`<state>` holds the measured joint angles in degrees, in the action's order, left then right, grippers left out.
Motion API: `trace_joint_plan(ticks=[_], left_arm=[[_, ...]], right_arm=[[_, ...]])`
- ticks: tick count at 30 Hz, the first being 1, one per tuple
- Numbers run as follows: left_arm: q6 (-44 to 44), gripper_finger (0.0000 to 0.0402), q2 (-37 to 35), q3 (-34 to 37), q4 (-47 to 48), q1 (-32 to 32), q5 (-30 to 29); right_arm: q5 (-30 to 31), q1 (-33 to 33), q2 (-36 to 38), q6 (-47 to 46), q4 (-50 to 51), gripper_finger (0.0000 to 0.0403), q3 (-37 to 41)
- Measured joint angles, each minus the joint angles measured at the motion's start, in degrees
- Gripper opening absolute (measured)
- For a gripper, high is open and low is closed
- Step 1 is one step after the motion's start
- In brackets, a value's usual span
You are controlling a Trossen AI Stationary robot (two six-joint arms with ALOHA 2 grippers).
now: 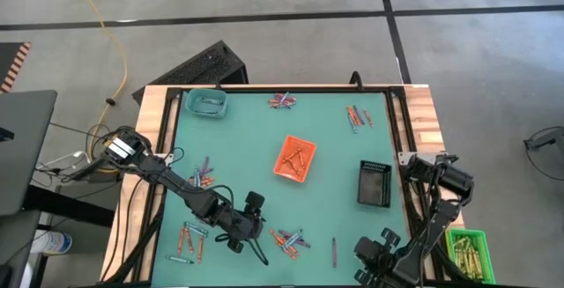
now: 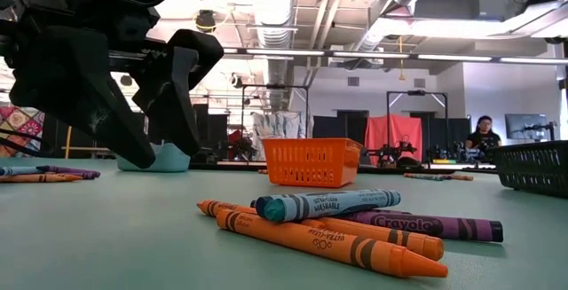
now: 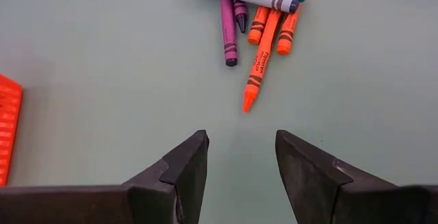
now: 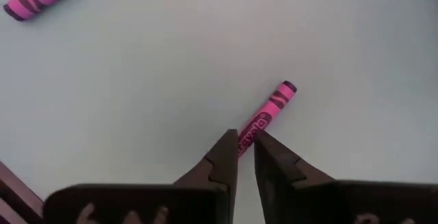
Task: Sort crayons
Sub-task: Put the violet crayon into black bin
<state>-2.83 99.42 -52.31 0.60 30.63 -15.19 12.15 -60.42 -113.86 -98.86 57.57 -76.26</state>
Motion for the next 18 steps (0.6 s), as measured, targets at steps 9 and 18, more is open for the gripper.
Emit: trace_joint_plan(ticks=[9,18], left_arm=[[-0.02,0.0162,0.0,0.0,-0.03,0.2,0.27],[0.28,0.0162,0.0,0.0,0.02,0.2,0.45]], right_arm=[[0.54,0.09,-1.24,-0.75,-1.58,0.0056,0.75],[1.22,0.47,-1.34,-1.94,-3.59,0.0052,0.84]])
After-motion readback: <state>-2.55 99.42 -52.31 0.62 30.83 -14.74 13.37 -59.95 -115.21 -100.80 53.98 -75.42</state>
